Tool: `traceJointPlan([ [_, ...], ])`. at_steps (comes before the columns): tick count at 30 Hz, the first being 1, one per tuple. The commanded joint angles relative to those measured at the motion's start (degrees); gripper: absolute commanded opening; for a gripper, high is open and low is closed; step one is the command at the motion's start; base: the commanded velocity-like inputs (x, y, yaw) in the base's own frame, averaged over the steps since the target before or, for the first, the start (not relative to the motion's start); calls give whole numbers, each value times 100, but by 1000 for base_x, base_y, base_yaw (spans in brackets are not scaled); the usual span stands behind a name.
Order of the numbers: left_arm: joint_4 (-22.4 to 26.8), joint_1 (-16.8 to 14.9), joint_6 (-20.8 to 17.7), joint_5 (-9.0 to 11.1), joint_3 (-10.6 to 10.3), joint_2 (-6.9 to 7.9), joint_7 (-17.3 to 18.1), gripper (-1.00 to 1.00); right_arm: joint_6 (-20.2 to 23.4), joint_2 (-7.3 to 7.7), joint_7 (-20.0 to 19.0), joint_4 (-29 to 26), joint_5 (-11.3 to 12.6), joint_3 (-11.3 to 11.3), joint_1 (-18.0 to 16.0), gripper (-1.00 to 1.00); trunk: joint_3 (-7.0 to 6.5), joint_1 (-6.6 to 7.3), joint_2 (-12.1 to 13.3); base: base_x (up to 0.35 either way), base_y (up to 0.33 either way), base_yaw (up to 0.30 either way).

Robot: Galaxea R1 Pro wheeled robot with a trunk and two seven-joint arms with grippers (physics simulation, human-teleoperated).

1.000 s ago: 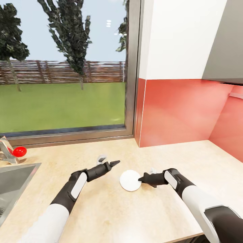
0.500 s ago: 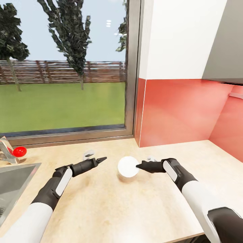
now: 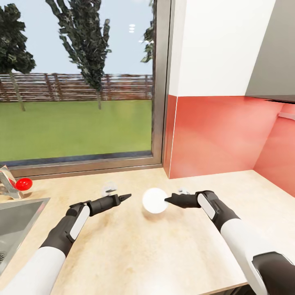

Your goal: Set up a coffee station on the kitchen countertop: keep the coffee maker on the countertop, move the bottle of coffee from the kitchen shelf to the counter next to the coffee maker, place a paper coffee filter on top of the coffee maker, put the saucer next to the coffee maker with the coffee cup on the saucer, and place the electric kettle next to the coffee maker.

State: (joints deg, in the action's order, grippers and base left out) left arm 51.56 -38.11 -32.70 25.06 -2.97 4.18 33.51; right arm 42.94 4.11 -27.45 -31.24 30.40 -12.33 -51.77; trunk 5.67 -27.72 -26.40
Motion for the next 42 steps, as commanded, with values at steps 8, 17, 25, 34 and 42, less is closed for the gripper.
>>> traceJointPlan([
  [8, 3, -4, -43, 8, -9, 4, -2, 100, 18, -3, -24, -32, 4, -23, -8, -100, 16, -3, -12, -4, 3, 80],
  [17, 3, -4, -43, 8, -9, 5, 2, 100, 15, 11, -24, -32, 5, -23, -5, -100, 37, -3, -12, -225, 175, 283],
  [25, 3, -4, -43, 8, -7, 8, 6, 100, 15, 13, -27, -39, 5, -23, -7, -100, 60, -3, -12, -187, 269, 287],
  [34, 3, -4, -52, 8, -2, 21, 6, 100, 13, 20, -26, -40, 2, -23, -9, -100, 66, -3, -12, -41, 307, 52],
  [42, 3, -4, -52, 8, -2, 21, 6, 100, 13, 20, -26, -40, 5, -23, -8, -100, 66, -3, -12, -113, 309, 34],
])
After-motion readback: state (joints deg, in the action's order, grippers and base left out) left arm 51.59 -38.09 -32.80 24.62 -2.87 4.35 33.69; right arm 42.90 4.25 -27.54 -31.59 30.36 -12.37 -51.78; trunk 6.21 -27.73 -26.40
